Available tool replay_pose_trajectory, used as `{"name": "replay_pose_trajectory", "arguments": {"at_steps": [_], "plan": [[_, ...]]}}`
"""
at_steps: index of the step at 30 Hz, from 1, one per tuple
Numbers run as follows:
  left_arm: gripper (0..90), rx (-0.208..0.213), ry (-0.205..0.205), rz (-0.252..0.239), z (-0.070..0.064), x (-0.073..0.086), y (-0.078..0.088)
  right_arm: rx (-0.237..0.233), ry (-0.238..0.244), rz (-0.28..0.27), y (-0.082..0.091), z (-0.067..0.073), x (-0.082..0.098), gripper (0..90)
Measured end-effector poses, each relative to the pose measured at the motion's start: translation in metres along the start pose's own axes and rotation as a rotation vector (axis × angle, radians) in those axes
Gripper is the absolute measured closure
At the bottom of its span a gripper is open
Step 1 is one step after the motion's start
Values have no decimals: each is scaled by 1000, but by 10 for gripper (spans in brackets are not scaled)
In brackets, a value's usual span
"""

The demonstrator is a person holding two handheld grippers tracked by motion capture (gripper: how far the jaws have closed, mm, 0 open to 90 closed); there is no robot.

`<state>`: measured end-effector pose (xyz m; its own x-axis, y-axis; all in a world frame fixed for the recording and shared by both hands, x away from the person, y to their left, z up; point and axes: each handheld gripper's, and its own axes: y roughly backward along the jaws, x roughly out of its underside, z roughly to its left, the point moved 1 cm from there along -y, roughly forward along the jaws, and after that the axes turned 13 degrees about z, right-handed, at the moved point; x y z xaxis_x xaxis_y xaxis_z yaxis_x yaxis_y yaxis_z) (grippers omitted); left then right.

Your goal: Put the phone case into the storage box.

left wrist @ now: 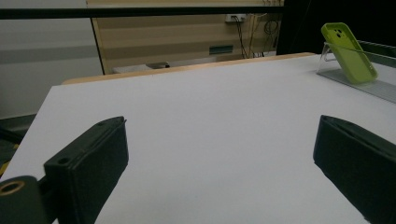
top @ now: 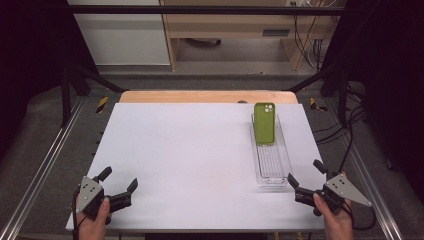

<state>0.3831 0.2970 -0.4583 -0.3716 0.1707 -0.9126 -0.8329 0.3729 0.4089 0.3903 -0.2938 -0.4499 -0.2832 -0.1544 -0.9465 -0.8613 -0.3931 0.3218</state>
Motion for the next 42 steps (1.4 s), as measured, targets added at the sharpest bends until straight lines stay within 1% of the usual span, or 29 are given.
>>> {"name": "replay_pose_trajectory", "arguments": {"at_steps": [10, 15, 27, 29, 32, 37, 42], "plan": [[28, 0, 3, -13, 1, 0, 2, -31, -3, 0, -9, 10, 3, 26], [28, 2, 6, -14, 1, 0, 3, -47, -13, 3, -15, 15, 5, 24], [28, 8, 3, -18, 2, 0, 2, -56, -9, 10, -21, 21, 8, 23], [27, 11, 8, -19, 2, 0, 2, -63, -14, 12, -22, 22, 8, 23], [27, 17, 18, -23, 3, 0, 3, -65, -2, 10, -23, 23, 8, 23], [27, 27, 37, -36, 5, 0, 4, -78, -3, 16, -25, 25, 8, 23], [27, 36, 38, -46, 5, 0, 4, -90, -10, 18, -29, 29, 8, 23]]}}
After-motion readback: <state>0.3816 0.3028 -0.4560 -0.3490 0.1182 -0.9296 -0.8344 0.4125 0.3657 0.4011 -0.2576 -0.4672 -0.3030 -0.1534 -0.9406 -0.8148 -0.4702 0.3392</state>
